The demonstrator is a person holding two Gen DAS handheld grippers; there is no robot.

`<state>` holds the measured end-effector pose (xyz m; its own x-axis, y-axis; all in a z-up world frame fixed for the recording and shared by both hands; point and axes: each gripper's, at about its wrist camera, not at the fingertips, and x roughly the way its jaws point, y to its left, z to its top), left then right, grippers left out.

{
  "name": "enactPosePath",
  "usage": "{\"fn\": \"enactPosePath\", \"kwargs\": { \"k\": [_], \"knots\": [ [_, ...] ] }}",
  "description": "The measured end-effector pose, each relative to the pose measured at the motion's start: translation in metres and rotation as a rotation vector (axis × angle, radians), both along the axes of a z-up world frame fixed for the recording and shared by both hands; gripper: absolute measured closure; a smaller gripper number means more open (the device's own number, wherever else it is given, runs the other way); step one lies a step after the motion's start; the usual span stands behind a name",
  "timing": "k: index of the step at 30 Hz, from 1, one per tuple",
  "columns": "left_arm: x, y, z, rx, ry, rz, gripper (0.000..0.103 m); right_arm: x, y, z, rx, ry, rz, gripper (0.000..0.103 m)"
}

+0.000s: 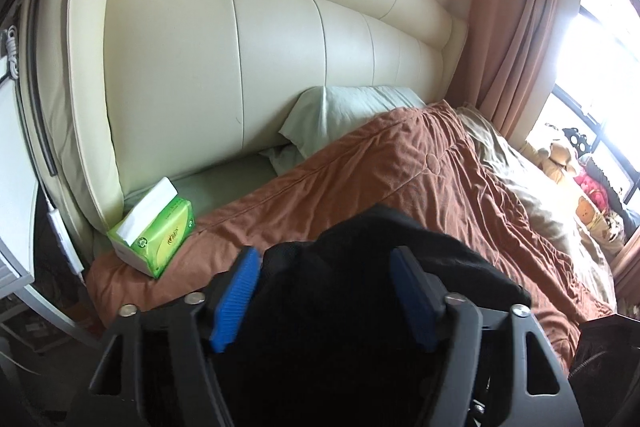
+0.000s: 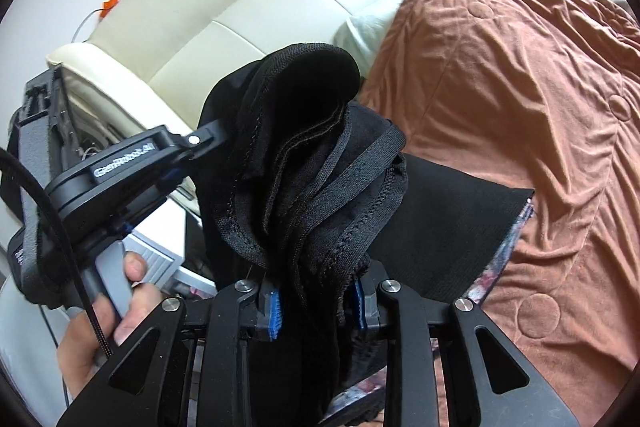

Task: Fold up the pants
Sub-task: 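Lower the shorts onto the dark clothes stack and open both grippers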

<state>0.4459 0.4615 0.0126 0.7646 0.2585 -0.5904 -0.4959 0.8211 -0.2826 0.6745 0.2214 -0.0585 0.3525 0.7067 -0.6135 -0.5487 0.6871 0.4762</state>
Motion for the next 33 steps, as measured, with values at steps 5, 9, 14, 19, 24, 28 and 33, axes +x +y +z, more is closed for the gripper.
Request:
{"fn": "enactPosePath", "kwargs": {
  "k": [5, 9, 14, 19, 24, 28, 33],
  "knots": [
    [-0.017, -0.001, -0.01, -0.022, -0.008, 0.015, 0.017, 0.017, -0.021, -0.016, -0.043, 0.016, -0.108, 0.045],
    [-0.035, -0.007, -0.021, -0.026, 0.004, 0.018, 0.023, 0.015, -0.032, -0.016, -0.03, 0.02, -0.147, 0.045],
    [-0.056, -0.013, -0.04, -0.084, 0.032, 0.016, 0.046, -0.005, -0.027, 0.007, 0.014, -0.064, -0.112, 0.045],
    [-0.07, -0.021, -0.055, -0.096, 0.047, 0.014, 0.052, -0.027, 0.001, 0.026, 0.03, -0.122, -0.023, 0.066],
    [-0.074, -0.022, -0.078, -0.129, 0.096, 0.001, 0.059, -0.031, 0.021, 0.008, -0.009, -0.108, 0.03, 0.072],
    [-0.083, -0.022, -0.097, -0.155, 0.131, 0.017, 0.059, -0.007, 0.018, -0.02, -0.083, -0.083, -0.009, 0.072],
    [-0.098, -0.035, -0.104, -0.16, 0.148, 0.01, 0.059, -0.001, 0.004, -0.032, -0.11, -0.015, -0.043, 0.072]
  ]
}}
